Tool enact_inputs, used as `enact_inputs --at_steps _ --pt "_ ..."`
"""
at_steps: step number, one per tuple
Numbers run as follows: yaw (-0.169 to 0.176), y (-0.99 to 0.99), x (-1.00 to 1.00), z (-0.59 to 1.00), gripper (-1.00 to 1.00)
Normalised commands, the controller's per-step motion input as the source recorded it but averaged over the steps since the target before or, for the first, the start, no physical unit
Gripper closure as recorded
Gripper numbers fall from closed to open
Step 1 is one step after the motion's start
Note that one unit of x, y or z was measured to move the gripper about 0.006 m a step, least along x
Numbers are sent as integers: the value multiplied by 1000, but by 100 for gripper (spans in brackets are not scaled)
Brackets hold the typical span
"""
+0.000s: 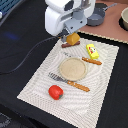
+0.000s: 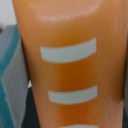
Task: Interact with the objects in diverse but meaningful ways.
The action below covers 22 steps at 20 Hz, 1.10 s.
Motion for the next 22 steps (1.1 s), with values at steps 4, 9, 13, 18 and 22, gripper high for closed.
enact_inputs --at_steps 4,9,13,18,22 --pt "42 -500 -838 -725 100" --pt "35 -486 -784 -726 100" --pt "24 -444 -575 -589 100" --pt "-1 -183 102 71 100" --pt "-12 0 534 562 100"
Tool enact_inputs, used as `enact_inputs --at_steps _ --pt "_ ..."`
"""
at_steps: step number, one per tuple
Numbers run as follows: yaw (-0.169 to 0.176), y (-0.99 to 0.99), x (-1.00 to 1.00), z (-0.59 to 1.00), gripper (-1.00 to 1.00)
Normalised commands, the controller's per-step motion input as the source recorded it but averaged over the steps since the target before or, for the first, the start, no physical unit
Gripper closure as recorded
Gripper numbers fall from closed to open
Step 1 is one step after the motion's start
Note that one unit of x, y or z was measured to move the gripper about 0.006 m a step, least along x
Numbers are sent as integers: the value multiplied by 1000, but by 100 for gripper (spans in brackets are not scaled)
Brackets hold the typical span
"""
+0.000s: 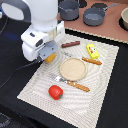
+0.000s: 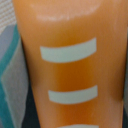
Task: Interact with the objects in diverse but meaningful ways.
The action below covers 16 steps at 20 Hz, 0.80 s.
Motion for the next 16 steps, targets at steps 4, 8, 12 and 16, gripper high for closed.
enact_inputs --at_steps 4,8,12,16 --pt "-11 0 616 672 100" --pt "-9 -3 512 480 100" --pt "-2 -121 197 46 100" --pt "0 -218 14 -79 100"
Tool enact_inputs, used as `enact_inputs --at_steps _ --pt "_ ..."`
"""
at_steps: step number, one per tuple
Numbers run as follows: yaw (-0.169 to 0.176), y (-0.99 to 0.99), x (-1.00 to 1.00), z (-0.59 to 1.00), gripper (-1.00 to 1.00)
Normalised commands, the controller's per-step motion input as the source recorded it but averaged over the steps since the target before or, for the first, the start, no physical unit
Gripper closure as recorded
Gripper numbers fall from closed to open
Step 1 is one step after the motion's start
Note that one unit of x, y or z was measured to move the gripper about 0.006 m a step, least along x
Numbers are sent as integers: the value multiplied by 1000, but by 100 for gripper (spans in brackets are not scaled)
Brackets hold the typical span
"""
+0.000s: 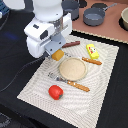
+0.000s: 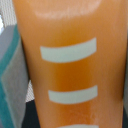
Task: Interact with the objects in diverse but meaningful ways.
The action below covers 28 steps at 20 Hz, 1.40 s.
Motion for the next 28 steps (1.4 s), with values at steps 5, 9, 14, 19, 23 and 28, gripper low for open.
enact_inputs --at_steps 5,9,14,19,23,28 --pt "0 -297 -201 -214 100" --pt "0 -264 -181 -251 100" --pt "0 -241 -154 -372 100" --pt "1 -86 -56 -291 100" --pt "12 53 -35 -238 100" --pt "26 250 -163 426 -100"
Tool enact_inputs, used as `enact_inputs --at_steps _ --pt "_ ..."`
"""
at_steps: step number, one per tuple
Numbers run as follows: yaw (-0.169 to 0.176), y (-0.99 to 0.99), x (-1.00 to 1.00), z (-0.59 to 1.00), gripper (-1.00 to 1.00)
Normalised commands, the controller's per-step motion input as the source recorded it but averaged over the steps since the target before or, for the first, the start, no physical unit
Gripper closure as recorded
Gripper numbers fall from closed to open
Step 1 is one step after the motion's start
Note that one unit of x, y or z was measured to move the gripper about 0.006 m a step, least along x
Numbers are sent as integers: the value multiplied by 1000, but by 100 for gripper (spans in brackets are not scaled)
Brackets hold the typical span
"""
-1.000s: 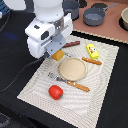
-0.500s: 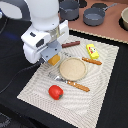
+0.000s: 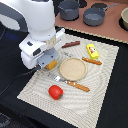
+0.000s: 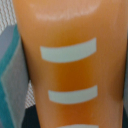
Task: Interact with the objects in diverse but meaningful ways.
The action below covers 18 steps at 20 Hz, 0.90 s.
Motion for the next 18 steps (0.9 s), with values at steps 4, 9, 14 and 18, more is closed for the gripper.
enact_inputs --at_steps 4,9,14,18 --pt "42 335 -332 938 -100" --pt "48 189 -265 941 -100" --pt "48 210 -166 1000 -100" --pt "31 13 -142 649 -100"
